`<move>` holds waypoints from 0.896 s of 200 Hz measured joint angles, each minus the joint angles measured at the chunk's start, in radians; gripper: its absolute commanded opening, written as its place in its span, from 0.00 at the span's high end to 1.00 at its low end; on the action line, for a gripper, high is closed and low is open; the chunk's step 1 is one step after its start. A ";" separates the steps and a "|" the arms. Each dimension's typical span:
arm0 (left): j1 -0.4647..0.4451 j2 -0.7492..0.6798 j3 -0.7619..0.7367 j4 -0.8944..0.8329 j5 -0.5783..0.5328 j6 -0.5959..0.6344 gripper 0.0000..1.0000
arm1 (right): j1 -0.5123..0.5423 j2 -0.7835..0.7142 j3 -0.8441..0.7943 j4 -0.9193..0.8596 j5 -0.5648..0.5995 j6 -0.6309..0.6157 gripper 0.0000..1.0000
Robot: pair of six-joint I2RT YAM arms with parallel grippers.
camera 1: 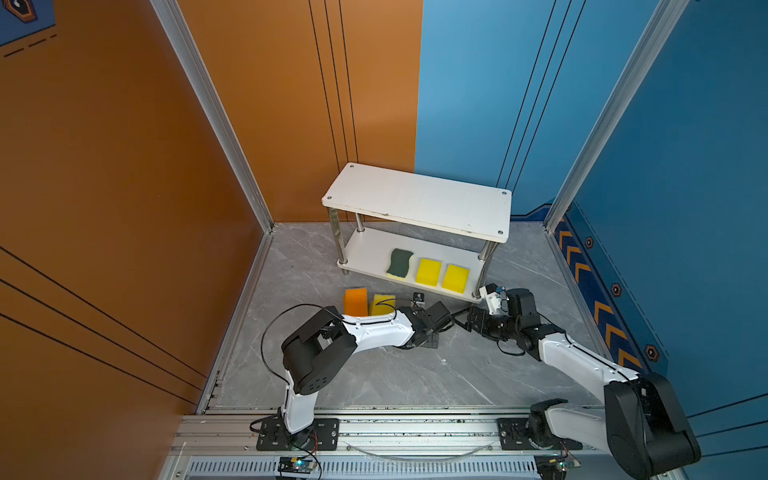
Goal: Place and organize the cleaning sponges onto the shelf
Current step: 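Close the left gripper on the green scouring pad, then lift the green scouring pad and carry it toward the lower shelf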
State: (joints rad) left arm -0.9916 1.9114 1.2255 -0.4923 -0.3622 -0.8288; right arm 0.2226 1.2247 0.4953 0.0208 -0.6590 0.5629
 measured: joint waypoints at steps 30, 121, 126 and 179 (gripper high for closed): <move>0.000 0.016 0.013 -0.006 0.002 -0.002 0.12 | 0.000 0.002 0.000 0.002 0.000 0.004 0.00; 0.000 0.019 0.014 -0.006 0.003 0.000 0.25 | 0.000 0.018 -0.001 0.011 0.000 0.004 0.00; 0.000 0.019 0.014 -0.006 0.003 0.000 0.25 | 0.000 0.018 -0.001 0.013 0.000 0.004 0.00; 0.000 0.019 0.014 -0.006 0.003 0.001 0.31 | 0.000 0.022 -0.002 0.017 0.000 0.004 0.00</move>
State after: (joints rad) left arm -0.9916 1.9305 1.2400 -0.4988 -0.3592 -0.8280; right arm 0.2226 1.2469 0.4931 0.0380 -0.6590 0.5671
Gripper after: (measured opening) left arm 0.706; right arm 0.999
